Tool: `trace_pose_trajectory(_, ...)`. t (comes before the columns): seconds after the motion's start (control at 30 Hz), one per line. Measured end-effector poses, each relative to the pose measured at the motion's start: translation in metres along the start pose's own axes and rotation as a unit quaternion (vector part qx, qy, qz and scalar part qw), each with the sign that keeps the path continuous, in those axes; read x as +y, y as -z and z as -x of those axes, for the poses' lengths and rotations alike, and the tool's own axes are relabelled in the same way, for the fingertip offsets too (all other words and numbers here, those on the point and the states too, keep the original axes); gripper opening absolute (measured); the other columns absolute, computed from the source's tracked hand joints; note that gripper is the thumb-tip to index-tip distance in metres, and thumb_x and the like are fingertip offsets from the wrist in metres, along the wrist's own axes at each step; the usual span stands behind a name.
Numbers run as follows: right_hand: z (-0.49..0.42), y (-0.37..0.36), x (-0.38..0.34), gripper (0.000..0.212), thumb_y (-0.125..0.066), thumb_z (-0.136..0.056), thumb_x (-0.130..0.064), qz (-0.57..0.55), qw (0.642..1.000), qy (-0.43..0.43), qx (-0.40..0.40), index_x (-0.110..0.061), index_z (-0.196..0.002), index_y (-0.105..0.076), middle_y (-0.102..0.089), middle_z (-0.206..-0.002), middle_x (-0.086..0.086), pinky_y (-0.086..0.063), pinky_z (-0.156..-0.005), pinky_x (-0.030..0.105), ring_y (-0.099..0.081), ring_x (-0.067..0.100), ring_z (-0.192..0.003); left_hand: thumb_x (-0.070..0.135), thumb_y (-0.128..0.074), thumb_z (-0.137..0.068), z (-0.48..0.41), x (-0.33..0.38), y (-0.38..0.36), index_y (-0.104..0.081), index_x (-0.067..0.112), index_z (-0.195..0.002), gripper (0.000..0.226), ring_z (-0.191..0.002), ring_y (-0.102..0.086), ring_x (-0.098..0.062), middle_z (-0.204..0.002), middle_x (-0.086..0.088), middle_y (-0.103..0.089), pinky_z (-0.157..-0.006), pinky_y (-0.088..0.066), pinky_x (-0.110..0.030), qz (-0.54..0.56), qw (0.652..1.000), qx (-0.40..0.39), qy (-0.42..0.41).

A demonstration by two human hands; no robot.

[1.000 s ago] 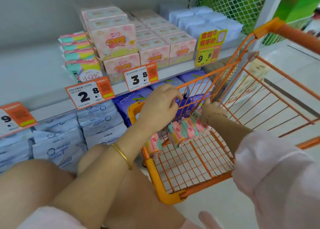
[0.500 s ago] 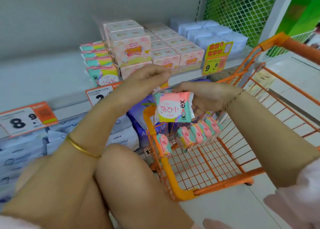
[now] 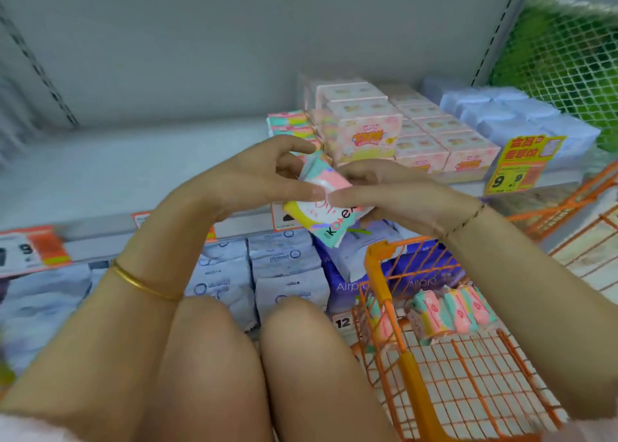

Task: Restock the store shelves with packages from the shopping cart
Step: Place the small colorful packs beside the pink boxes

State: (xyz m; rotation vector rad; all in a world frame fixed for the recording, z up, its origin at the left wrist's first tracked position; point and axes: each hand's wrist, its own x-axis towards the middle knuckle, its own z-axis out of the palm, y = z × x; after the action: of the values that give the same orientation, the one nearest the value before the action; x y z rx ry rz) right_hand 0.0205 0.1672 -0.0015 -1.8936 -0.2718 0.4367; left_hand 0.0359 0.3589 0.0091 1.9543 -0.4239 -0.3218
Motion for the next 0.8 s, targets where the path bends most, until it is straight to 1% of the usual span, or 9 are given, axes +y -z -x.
trace_pose_trajectory(0.07, -0.009, -0.012, -0.001, 0.017, -0.067, -0.081, -0.012, -0.078, 0.996, -0.001, 0.033, -0.011, -0.097, -0.061, -0.066, -0.098, 0.013, -0.055, -0.072, 0.033, -0.063, 0.02, -0.083, 0.01, -0.071, -0.078, 0.0, -0.005, 0.005, -0.046, 0.017, -0.128, 0.056, -0.092, -0.059, -0.009, -0.112, -0.005, -0.061, -0.086, -0.05, -0.021, 0.008, 0.999, 0.049, 0.002)
trace_pose_trajectory(0.13, -0.018, -0.025, -0.001, 0.014, -0.059, -0.087, -0.002, -0.188, 0.98, 0.001, 0.064, -0.008, -0.1, -0.058, -0.064, -0.104, 0.014, -0.058, -0.074, 0.035, -0.064, 0.023, -0.086, 0.021, -0.074, -0.078, -0.002, -0.013, 0.015, -0.045, 0.019, -0.125, 0.055, -0.094, -0.061, -0.009, -0.109, 0.003, -0.059, -0.087, -0.05, -0.025, 0.012, 0.995, 0.094, 0.032)
trace_pose_trajectory(0.23, -0.031, -0.043, -0.003, 0.021, -0.053, -0.091, 0.0, -0.321, 0.945, 0.023, 0.061, 0.0, -0.111, -0.055, -0.061, -0.117, 0.02, -0.055, -0.086, 0.041, -0.062, 0.03, -0.099, 0.026, -0.075, -0.077, -0.003, -0.018, 0.026, -0.051, 0.01, -0.124, 0.055, -0.1, -0.066, -0.014, -0.112, -0.004, -0.067, -0.084, -0.056, -0.028, 0.006, 0.997, 0.046, 0.063)
trace_pose_trajectory(0.3, -0.041, -0.049, -0.006, 0.026, -0.052, -0.093, -0.004, -0.305, 0.949, 0.037, 0.067, 0.0, -0.118, -0.052, -0.061, -0.118, 0.019, -0.054, -0.088, 0.041, -0.06, 0.026, -0.099, 0.017, -0.069, -0.082, -0.003, -0.018, 0.033, -0.057, 0.01, -0.117, 0.038, -0.103, -0.066, -0.018, -0.113, -0.008, -0.068, -0.086, -0.056, -0.03, 0.005, 0.998, 0.031, 0.051)
trace_pose_trajectory(0.4, -0.057, -0.051, -0.014, 0.031, -0.051, -0.095, -0.015, -0.125, 0.982, 0.064, 0.127, -0.001, -0.123, -0.051, -0.061, -0.116, 0.015, -0.055, -0.087, 0.036, -0.06, 0.019, -0.097, 0.012, -0.069, -0.082, -0.016, -0.016, 0.055, -0.057, 0.013, -0.11, 0.03, -0.097, -0.065, -0.016, -0.114, -0.007, -0.065, -0.085, -0.056, -0.034, 0.032, 0.994, 0.091, 0.045)
trace_pose_trajectory(0.47, -0.068, -0.047, -0.019, 0.036, -0.05, -0.094, -0.012, 0.073, 0.972, 0.114, 0.193, -0.001, -0.128, -0.049, -0.061, -0.118, 0.015, -0.049, -0.092, 0.032, -0.058, 0.022, -0.104, 0.011, -0.07, -0.08, -0.039, -0.016, 0.078, -0.056, 0.013, -0.109, 0.033, -0.089, -0.063, -0.014, -0.109, -0.007, -0.064, -0.078, -0.056, -0.033, 0.015, 0.987, 0.156, 0.029)
trace_pose_trajectory(0.57, -0.084, -0.04, -0.028, 0.033, -0.046, -0.09, 0.001, 0.318, 0.896, 0.184, 0.251, -0.001, -0.12, -0.059, -0.06, -0.118, 0.018, -0.039, -0.095, 0.033, -0.053, 0.03, -0.112, 0.01, -0.074, -0.075, -0.087, -0.016, 0.105, -0.05, 0.008, -0.12, 0.051, -0.091, -0.06, -0.02, -0.111, -0.009, -0.059, -0.072, -0.055, -0.033, -0.11, 0.957, 0.267, 0.003)
trace_pose_trajectory(0.7, -0.098, -0.037, -0.027, 0.029, -0.047, -0.09, -0.005, 0.552, 0.789, 0.13, 0.237, -0.008, -0.117, -0.058, -0.053, -0.122, 0.014, -0.036, -0.097, 0.039, -0.043, 0.032, -0.117, 0.009, -0.071, -0.073, -0.153, -0.025, 0.118, -0.043, 0.003, -0.126, 0.06, -0.111, -0.053, -0.032, -0.125, -0.016, -0.052, -0.088, -0.045, -0.034, -0.257, 0.909, 0.328, 0.002)
trace_pose_trajectory(0.8, -0.101, -0.037, -0.021, 0.026, -0.046, -0.092, -0.005, 0.589, 0.771, 0.109, 0.217, -0.006, -0.116, -0.055, -0.05, -0.124, 0.015, -0.037, -0.097, 0.041, -0.04, 0.032, -0.12, 0.008, -0.065, -0.079, -0.19, -0.036, 0.118, -0.042, 0.005, -0.129, 0.055, -0.113, -0.05, -0.038, -0.13, -0.021, -0.041, -0.095, -0.043, -0.038, -0.339, 0.894, 0.293, 0.023)
